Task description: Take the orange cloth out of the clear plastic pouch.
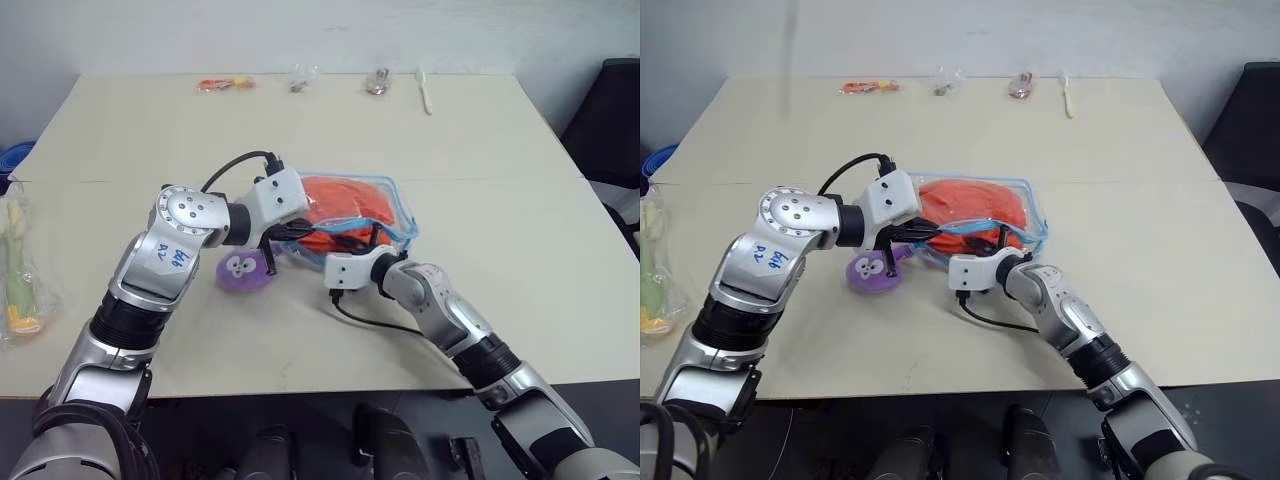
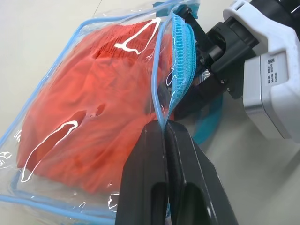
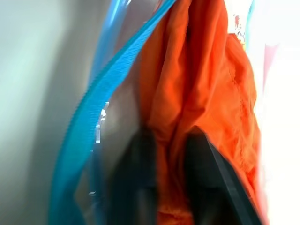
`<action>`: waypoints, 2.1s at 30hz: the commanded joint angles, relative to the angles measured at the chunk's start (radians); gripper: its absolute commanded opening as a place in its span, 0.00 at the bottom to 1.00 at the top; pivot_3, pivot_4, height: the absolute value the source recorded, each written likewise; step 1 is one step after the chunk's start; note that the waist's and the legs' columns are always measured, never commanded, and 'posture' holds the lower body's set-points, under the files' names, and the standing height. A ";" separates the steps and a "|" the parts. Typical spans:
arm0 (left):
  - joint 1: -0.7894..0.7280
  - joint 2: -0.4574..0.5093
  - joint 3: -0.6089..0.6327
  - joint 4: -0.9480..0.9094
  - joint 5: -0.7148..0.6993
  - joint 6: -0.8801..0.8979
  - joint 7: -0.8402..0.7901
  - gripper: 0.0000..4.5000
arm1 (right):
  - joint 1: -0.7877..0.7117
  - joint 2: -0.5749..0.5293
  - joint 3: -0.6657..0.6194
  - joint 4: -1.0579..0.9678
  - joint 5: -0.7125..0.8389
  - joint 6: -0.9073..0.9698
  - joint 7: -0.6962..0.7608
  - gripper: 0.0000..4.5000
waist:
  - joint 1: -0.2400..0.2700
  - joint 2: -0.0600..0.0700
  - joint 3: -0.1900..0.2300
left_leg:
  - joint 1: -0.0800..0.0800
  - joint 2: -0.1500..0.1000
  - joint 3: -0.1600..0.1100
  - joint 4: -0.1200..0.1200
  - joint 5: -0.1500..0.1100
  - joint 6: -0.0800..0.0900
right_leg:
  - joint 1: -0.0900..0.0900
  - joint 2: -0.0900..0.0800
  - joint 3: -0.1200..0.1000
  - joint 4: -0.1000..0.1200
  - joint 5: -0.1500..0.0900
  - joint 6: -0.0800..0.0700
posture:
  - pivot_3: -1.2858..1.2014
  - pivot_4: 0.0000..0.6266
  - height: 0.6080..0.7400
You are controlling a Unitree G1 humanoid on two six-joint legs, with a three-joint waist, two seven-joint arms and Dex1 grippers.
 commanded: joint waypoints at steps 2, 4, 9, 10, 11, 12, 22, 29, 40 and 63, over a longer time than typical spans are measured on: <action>-0.025 -0.002 0.007 -0.018 -0.006 -0.026 0.007 0.00 | 0.018 -0.009 0.003 0.018 -0.003 0.001 0.023 0.00 | 0.000 0.000 0.000 | 0.000 0.000 0.000 0.000 0.000 0.000 | 0.000 0.000 0.000 0.000 0.000 0.000 | 0.52 0.24 1.00; -0.024 -0.003 0.006 -0.019 -0.005 -0.026 0.009 0.00 | 0.021 -0.012 0.001 0.013 -0.005 -0.001 0.022 0.00 | 0.000 0.000 0.000 | 0.000 0.000 0.000 0.000 0.000 0.000 | 0.000 0.000 0.000 0.000 0.000 0.000 | 0.52 0.24 1.00; -0.016 -0.011 -0.004 0.002 0.012 -0.042 0.029 0.00 | 0.029 -0.024 -0.008 -0.042 -0.001 -0.024 0.027 0.00 | 0.002 0.000 0.000 | 0.000 0.000 0.000 0.000 0.000 0.000 | 0.000 0.000 0.000 0.000 0.000 0.000 | 0.52 0.24 1.00; -0.016 -0.014 -0.012 0.019 0.028 -0.056 0.043 0.00 | 0.038 -0.029 -0.016 -0.086 0.015 -0.025 0.050 0.00 | 0.003 0.000 0.000 | 0.000 0.000 0.000 0.000 0.000 0.000 | 0.000 0.000 0.000 0.000 0.000 0.000 | 0.52 0.24 1.00; -0.017 -0.016 -0.021 0.035 0.043 -0.073 0.054 0.00 | 0.046 -0.034 -0.023 -0.123 0.026 -0.020 0.070 0.00 | 0.003 0.000 0.000 | -0.001 0.000 0.000 0.000 0.000 0.000 | 0.000 0.000 0.000 0.000 0.000 0.000 | 0.52 0.24 1.00; -0.017 -0.017 -0.033 0.056 0.063 -0.100 0.066 0.00 | 0.057 -0.039 -0.034 -0.169 0.040 -0.008 0.091 0.00 | 0.003 0.000 0.000 | -0.001 0.000 -0.001 0.000 0.000 0.000 | 0.000 0.000 0.000 0.000 0.000 0.000 | 0.52 0.24 1.00; -0.033 -0.104 -0.075 0.242 0.131 -0.218 0.130 0.00 | 0.221 -0.066 -0.173 -0.631 0.234 0.182 0.302 0.00 | 0.007 0.000 0.000 | -0.001 -0.001 0.000 0.000 0.000 0.000 | 0.000 0.000 -0.001 -0.001 0.000 0.000 | 0.52 0.24 1.00; -0.061 -0.160 -0.084 0.319 0.157 -0.254 0.143 0.00 | 0.277 -0.136 -0.244 -0.806 0.364 0.309 0.431 0.00 | 0.008 0.000 0.000 | -0.001 -0.002 0.001 0.000 0.000 0.000 | 0.000 0.000 -0.001 0.000 0.000 0.000 | 0.52 0.24 1.00; -0.074 -0.192 -0.079 0.373 0.175 -0.288 0.146 0.00 | 0.305 -0.232 -0.321 -0.908 0.506 0.431 0.475 0.00 | 0.010 0.000 0.000 | -0.001 -0.002 0.001 0.000 0.000 0.000 | 0.000 0.000 -0.001 0.000 0.000 0.000 | 0.52 0.24 1.00; -0.133 -0.131 0.012 0.485 0.193 -0.275 0.226 0.41 | 0.179 -0.578 -0.867 -1.018 1.182 0.846 0.602 0.00 | 0.031 -0.001 0.001 | -0.001 -0.002 0.001 0.000 0.000 0.001 | 0.000 0.000 -0.001 0.000 0.000 0.000 | 0.52 0.24 1.00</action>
